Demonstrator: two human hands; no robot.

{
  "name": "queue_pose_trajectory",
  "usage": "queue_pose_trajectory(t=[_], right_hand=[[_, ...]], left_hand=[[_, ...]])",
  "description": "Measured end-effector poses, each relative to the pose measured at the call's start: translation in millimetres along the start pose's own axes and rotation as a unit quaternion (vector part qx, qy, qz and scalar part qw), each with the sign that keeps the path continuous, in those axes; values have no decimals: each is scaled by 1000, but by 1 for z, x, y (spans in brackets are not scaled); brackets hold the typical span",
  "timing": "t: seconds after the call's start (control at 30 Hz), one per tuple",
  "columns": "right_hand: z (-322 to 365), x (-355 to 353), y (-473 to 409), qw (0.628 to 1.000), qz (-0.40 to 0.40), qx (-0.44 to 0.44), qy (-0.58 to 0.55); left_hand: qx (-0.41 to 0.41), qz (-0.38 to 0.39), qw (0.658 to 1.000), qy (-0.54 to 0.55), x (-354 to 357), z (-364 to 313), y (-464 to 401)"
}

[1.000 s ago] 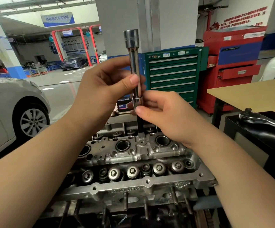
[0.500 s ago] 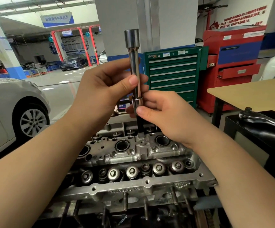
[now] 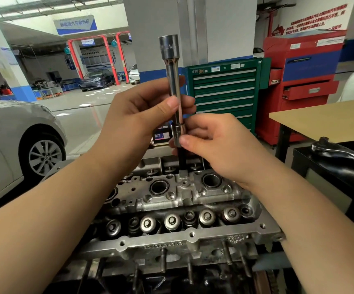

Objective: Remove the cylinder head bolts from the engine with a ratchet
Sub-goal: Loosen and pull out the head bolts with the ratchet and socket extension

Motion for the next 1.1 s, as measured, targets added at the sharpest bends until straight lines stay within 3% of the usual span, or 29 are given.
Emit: queue_pose_trajectory(t=[0.17,0.37,0.6,0.8,0.9,1.1], right_hand=[[-1,-3,1,997,-35,23,66],[2,4,1,1000,9,-4,-7],[1,-3,1,998,-36,16,53],[5,6,3,1000,13,-4,-20],[4,1,3,1000,-15,11,12],[7,1,4,999,-25,3,27]], left_hand=[[12,-23,999,-27,6,-7,-2],[15,-6,1000,-5,-3,-3,-3],[29,5,999,-29,9,-9,-5],[11,20,1000,-3,0,0,-3],[15,36,999,10,5,-3,-3],[28,0,999,-20,6,-7,-5]])
Point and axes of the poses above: each hand's wrist, its own y-axis away from the middle knuckle, its own x-axis out of the palm, z = x × y, the point moved 9 cm from there along -y, towards the middle knuckle, and after that the axes turned 8 degrees about z, right-handed, at the moved point
